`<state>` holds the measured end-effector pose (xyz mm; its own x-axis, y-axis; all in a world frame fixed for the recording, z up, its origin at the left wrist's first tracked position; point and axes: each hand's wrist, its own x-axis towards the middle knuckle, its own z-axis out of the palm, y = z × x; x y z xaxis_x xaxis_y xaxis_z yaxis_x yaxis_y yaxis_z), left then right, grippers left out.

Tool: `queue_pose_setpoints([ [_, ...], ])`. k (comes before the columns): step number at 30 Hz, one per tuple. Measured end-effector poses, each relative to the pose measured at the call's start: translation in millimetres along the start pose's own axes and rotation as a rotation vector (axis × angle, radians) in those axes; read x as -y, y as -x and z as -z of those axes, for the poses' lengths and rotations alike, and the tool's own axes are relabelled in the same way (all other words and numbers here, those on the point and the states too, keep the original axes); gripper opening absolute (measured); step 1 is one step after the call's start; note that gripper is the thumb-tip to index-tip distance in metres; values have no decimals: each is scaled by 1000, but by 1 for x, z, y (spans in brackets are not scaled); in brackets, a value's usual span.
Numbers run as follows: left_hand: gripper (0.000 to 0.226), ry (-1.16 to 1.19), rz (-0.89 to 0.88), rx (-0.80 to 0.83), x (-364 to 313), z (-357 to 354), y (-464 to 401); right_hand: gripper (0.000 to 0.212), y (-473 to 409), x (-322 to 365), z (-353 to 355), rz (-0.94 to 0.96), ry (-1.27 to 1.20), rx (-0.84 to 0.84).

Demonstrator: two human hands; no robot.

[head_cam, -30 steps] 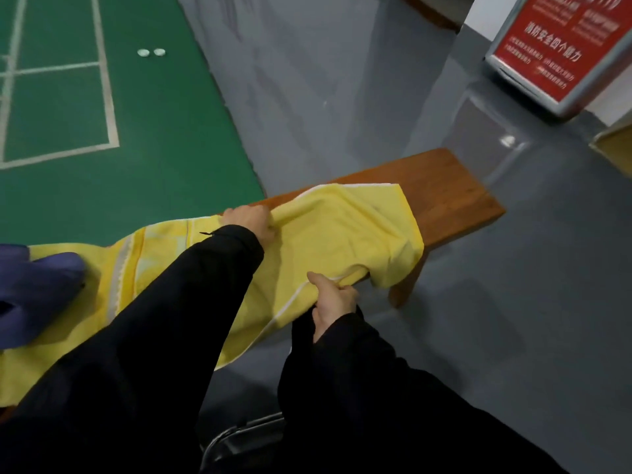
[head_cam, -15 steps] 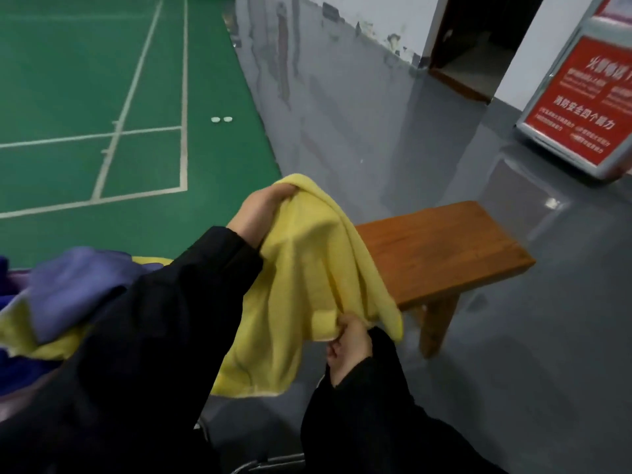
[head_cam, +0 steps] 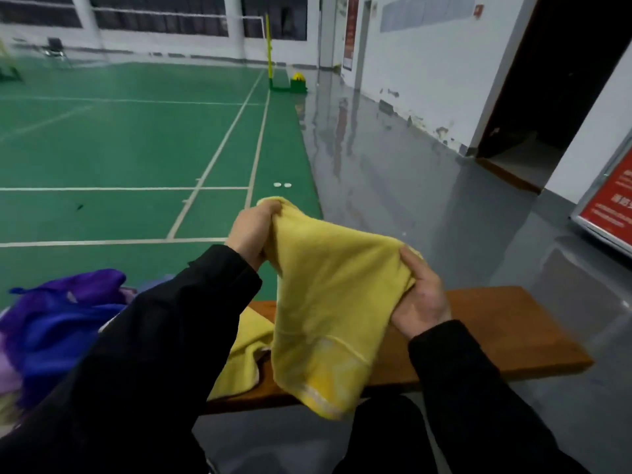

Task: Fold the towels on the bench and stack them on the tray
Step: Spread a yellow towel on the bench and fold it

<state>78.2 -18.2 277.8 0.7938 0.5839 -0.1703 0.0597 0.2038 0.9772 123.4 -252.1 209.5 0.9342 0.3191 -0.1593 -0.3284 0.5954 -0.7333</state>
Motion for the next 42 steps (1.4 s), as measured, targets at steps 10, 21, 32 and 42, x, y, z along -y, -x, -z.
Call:
queue_pose_setpoints([
  [10,37,172,-104,70,1,54,-4,43,-27,79,-35,134,266,89],
  [21,35,225,-149,346,-16,48,-16,46,-25,104,-30,100,67,166],
  [32,39,-76,-281,-34,-12,30,-26,5,-25,115,-13,432,352,-80],
  [42,11,5,-400,-93,6,33,-31,20,-21,109,-3,503,377,-122],
])
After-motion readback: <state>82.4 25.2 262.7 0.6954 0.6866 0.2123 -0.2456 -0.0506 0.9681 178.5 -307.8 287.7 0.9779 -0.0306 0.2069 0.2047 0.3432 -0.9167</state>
